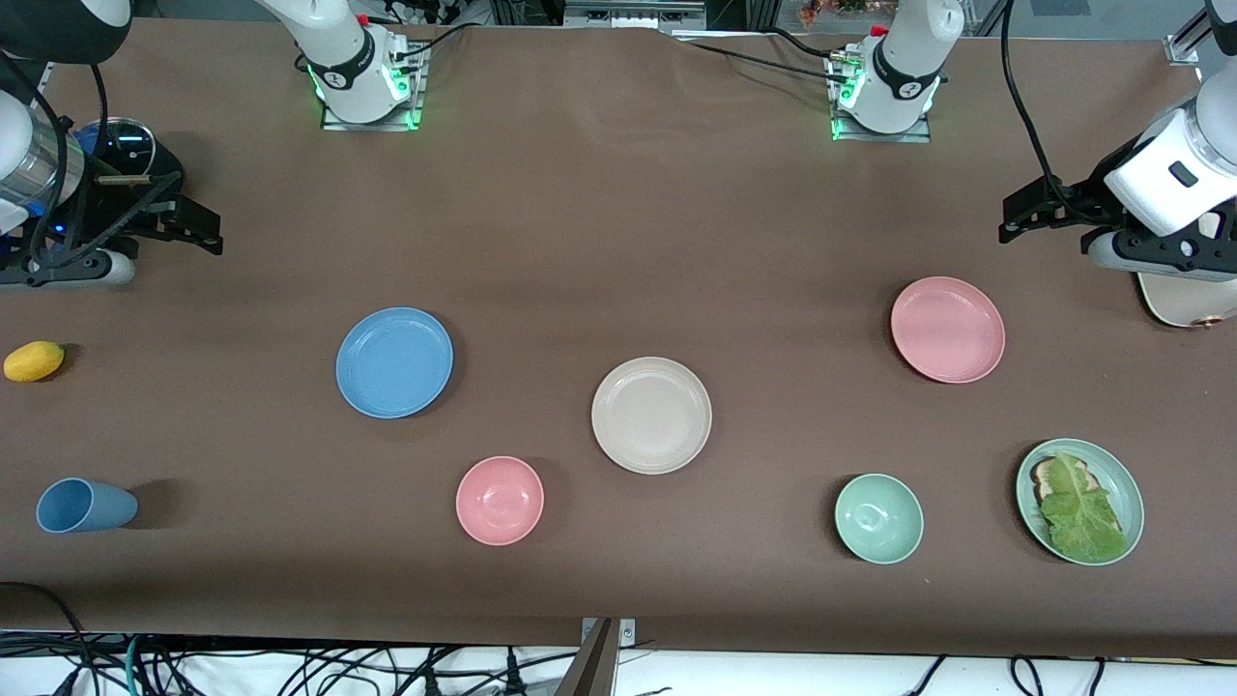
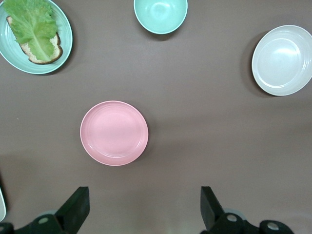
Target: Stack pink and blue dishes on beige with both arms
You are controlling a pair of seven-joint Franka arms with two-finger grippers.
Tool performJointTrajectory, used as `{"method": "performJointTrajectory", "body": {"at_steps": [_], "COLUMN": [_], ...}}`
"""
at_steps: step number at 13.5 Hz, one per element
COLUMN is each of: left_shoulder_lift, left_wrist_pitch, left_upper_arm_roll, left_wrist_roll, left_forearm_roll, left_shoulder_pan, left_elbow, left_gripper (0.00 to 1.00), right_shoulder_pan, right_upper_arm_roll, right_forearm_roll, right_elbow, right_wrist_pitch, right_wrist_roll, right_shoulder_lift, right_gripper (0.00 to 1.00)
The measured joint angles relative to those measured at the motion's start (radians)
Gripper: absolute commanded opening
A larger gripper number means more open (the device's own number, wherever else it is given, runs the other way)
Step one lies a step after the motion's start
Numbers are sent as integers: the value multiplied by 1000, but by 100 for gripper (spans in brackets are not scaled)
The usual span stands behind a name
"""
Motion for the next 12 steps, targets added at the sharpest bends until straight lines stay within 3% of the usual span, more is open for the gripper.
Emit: {"method": "performJointTrajectory", "body": {"at_steps": [12], "left_shoulder_lift": [0], "left_wrist_pitch": [0], "left_upper_arm_roll": [0], "left_wrist_roll": [1], "left_forearm_roll": [0], "left_shoulder_pan": [0], "left_elbow": [0], "left_gripper": [100], "right_shoulder_pan": [-1], "right_upper_arm_roll": [-3], "right_forearm_roll": [26], "right_elbow": [0], "right_wrist_pitch": [2], "right_wrist_roll": [0], "right_shoulder_lift": [0], "right_gripper": [100]}}
